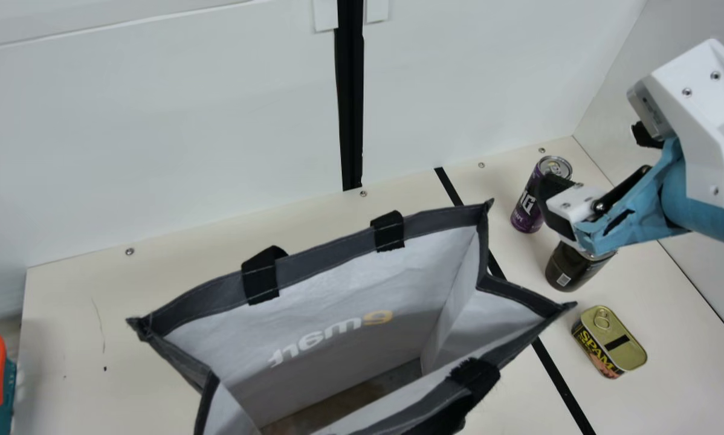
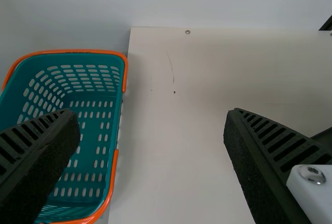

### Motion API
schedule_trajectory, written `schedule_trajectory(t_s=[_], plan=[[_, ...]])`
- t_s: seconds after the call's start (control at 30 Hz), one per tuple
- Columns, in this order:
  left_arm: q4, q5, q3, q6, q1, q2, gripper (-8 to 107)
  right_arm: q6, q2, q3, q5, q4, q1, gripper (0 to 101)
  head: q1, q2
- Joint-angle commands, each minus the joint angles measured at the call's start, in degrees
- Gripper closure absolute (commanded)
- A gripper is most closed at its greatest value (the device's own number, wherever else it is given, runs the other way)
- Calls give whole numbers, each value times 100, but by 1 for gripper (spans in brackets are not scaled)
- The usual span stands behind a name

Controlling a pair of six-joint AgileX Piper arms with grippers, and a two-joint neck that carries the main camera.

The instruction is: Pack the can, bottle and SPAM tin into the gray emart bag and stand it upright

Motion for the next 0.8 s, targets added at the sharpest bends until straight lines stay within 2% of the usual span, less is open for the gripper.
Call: schedule_trajectory(t_s=[0.0,0.5,0.77], plan=[[0,0,0,0,0,0,9,10,-18,77,1,14,-47,6,-130,-14],[0,0,0,0,0,0,9,68,-212,635,1,-209,-223,6,-130,-14],[0,0,0,0,0,0,9,41,-259,668,-3,-299,-244,6,-130,-14]])
